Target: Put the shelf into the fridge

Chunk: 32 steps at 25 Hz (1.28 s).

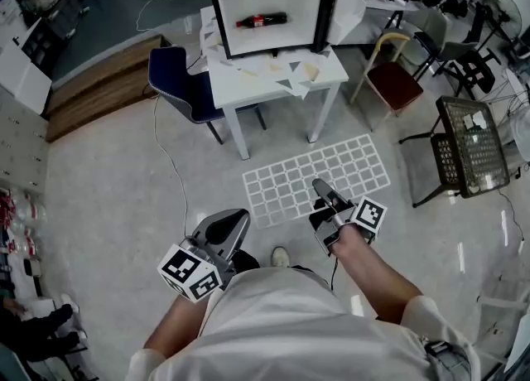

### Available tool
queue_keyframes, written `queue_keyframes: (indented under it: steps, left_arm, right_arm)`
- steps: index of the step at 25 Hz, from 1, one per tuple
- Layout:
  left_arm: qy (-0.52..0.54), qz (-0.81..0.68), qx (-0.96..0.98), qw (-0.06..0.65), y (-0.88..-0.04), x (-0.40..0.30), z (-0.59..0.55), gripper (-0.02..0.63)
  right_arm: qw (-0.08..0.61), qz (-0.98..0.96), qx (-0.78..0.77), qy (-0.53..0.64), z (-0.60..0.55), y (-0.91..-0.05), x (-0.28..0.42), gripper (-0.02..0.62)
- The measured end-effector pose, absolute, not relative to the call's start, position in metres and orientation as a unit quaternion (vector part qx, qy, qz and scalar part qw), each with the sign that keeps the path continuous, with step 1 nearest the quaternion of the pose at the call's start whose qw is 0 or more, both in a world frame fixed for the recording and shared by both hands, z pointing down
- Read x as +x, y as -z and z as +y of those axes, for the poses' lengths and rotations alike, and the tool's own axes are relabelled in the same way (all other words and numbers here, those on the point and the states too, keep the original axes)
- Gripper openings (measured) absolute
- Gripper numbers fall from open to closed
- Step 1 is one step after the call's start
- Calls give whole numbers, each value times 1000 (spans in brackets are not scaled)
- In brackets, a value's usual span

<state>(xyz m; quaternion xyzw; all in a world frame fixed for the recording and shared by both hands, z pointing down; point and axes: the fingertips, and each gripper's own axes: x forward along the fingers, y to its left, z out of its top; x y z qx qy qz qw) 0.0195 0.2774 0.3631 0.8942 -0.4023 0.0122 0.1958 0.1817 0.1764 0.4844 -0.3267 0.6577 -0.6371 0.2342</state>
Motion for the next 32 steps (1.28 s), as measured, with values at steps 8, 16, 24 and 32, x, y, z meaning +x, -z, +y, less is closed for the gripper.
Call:
queue_keyframes:
  steps: [8,16,24,32]
  left_arm:
    - [-23,-389,900,195,-368,11,229,18]
    - [-26,-345,920,184,-362,-21,140,18]
    - [-23,-312,935,166,-349,-72,57,18]
    - [-17,-321,931,172,-356,-96,25,18]
  right_arm:
    - [265,643,-335,636,102,-483,176,31]
    - [285,636,-354,624,18,-467,146,31]
    - [311,626,-366,615,-67,-457,111,32]
    - [326,627,-369,604,-133,-457,93,31]
